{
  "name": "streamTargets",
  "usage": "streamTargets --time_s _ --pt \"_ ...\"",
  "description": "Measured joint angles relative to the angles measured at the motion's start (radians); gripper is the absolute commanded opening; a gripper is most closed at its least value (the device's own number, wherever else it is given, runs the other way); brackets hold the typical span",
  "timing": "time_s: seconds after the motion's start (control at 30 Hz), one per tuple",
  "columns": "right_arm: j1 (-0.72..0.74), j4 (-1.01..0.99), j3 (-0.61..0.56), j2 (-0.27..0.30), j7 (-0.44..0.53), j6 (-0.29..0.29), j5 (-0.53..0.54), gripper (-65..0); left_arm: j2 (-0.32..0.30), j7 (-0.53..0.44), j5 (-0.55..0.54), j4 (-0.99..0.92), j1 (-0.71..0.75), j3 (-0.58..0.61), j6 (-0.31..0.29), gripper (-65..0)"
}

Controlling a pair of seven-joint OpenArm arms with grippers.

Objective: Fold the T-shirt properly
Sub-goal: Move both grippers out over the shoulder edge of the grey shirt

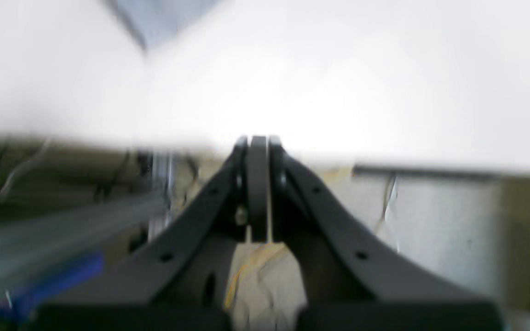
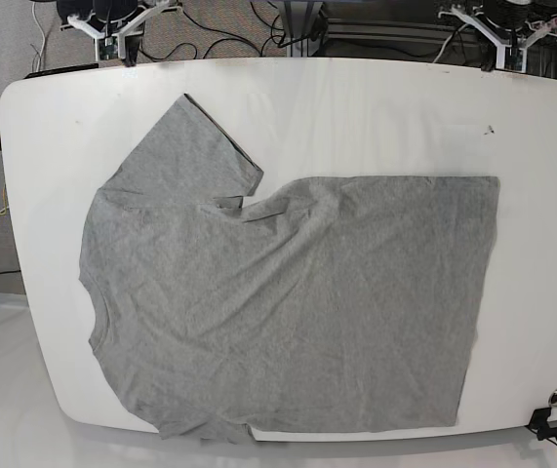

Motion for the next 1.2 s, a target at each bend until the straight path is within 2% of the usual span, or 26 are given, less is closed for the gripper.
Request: streamTargets --time_s 0.2,0.33,0.4,0.5,0.57,0.63,0.73,0.87,1.2 --pt "0.041 0.003 -0.002 -0.002 -0.013 0.001 0.015 -65.0 -0.022 0.033 -0.011 0.014 -0.037 0.006 -0.082 -65.0" --pt "0.060 -0.002 0.001 -0.003 -0.015 0.010 0.015 -65.0 -0.027 0.030 -0.006 0.009 -0.079 0.011 -0.093 -65.0" --pt "0.083 -0.005 0.008 -0.007 -0.016 0.010 0.015 -65.0 -0.041 0.021 -0.003 -0.003 -0.108 0.013 -0.096 -65.0" --pt "0.106 -0.006 0.014 -0.007 -0.017 0.010 0.015 -65.0 -0.073 -0.003 -0.003 -0.067 -0.175 0.032 -0.103 -54.0" --pt "0.106 -0.008 0.018 -0.011 -0.022 0.013 0.015 -65.0 -0.089 -0.032 -0.007 -0.106 -0.201 0.048 -0.100 -49.3" --pt "0.113 -0.011 0.021 -0.010 -0.020 0.017 0.015 -65.0 -0.104 -0.023 -0.015 -0.165 -0.241 0.066 -0.087 -47.4" --pt "0.114 -0.015 0.032 -0.013 -0.021 0.016 0.015 -65.0 -0.123 -0.024 -0.026 -0.204 -0.272 0.066 -0.070 -46.4" --pt "0.133 -0.019 0.031 -0.013 -0.014 0.031 0.023 -65.0 -0.121 -0.054 -0.041 -0.193 -0.282 0.049 -0.084 -45.2" --pt "0.185 -0.074 0.023 -0.013 -0.036 0.037 0.023 -64.3 -0.124 -0.063 -0.160 -0.210 -0.389 -0.010 -0.091 -43.4"
